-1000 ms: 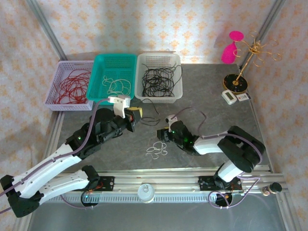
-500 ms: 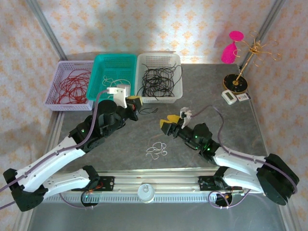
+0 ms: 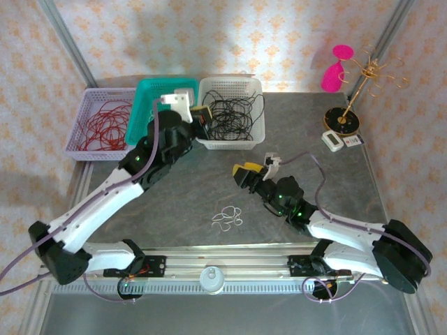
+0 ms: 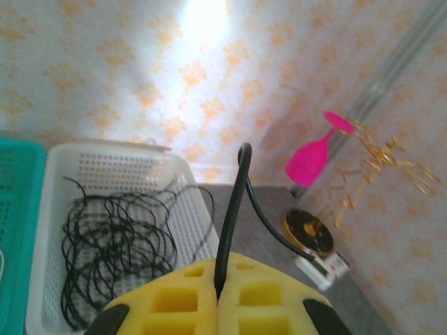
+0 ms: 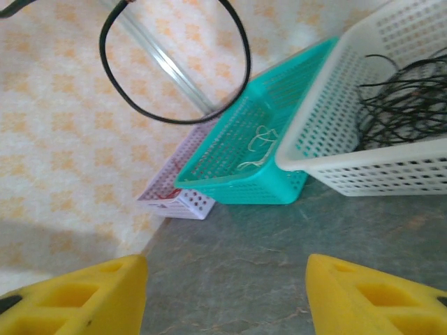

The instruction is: Untangle the cables

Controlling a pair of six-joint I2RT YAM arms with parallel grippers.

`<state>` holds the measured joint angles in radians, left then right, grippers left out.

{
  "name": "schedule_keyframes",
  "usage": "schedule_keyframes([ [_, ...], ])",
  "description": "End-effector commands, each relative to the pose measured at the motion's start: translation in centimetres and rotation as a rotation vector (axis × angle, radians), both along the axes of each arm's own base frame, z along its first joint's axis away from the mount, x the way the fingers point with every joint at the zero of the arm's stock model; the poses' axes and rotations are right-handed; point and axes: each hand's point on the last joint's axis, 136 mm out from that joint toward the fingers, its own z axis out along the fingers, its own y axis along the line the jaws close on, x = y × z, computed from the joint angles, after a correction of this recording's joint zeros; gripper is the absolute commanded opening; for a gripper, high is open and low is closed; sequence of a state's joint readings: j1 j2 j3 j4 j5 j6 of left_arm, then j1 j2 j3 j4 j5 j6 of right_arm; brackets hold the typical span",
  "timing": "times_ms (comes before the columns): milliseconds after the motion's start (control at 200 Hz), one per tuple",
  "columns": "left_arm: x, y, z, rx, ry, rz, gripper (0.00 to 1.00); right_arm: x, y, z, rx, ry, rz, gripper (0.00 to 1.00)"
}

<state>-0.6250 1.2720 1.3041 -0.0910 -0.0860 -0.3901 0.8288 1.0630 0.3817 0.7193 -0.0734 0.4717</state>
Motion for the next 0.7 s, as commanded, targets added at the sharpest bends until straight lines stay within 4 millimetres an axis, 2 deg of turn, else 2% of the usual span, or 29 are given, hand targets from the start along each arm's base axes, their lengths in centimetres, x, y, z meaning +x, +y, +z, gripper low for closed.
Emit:
schedule_keyframes([
  [0, 4.0, 0.1, 1.4, -0.018, -0.055, 0.022, 0.00, -0.3, -2.1, -1.1, -0.037, 0.042, -0.073, 0.60],
  [65, 6.8, -0.1, 0.6, -0.014, -0.049, 0.028, 0.00, -1.0, -3.0, -2.2, -0.048, 0.084, -0.081, 0.59],
  [200, 12.9, -0.8, -2.3, 0.013, -0.004, 0.066, 0.00, -2.6, -4.7, -4.6, -0.118, 0.185, -0.084, 0.56],
  [215, 13.7, -1.0, -3.3, 0.022, 0.012, 0.068, 0.00, -2.8, -4.8, -4.9, -0.126, 0.195, -0.082, 0.56],
  [280, 16.3, -1.7, -5.3, 0.031, 0.032, 0.073, 0.00, -3.5, -5.6, -6.0, -0.164, 0.228, -0.083, 0.55],
  [335, 18.1, -2.4, -6.5, 0.017, 0.032, 0.061, 0.00, -4.1, -6.1, -6.7, -0.187, 0.247, -0.082, 0.55],
  [345, 18.7, -2.6, -7.7, 0.022, 0.047, 0.058, 0.00, -4.1, -6.2, -6.9, -0.190, 0.251, -0.083, 0.55],
  [380, 19.9, -3.1, -9.2, 0.011, 0.063, 0.052, 0.00, -4.4, -6.4, -7.2, -0.199, 0.260, -0.079, 0.54],
  [541, 23.9, -4.4, -16.2, 0.008, 0.185, 0.049, 0.00, -5.1, -6.7, -8.1, -0.238, 0.292, -0.060, 0.52],
  [611, 24.8, -4.9, -18.8, 0.011, 0.222, 0.038, 0.00, -5.2, -6.6, -8.4, -0.250, 0.294, -0.049, 0.52],
  [691, 25.4, -4.9, -20.9, -0.004, 0.249, 0.035, 0.00, -5.1, -6.4, -8.9, -0.276, 0.301, -0.044, 0.52],
])
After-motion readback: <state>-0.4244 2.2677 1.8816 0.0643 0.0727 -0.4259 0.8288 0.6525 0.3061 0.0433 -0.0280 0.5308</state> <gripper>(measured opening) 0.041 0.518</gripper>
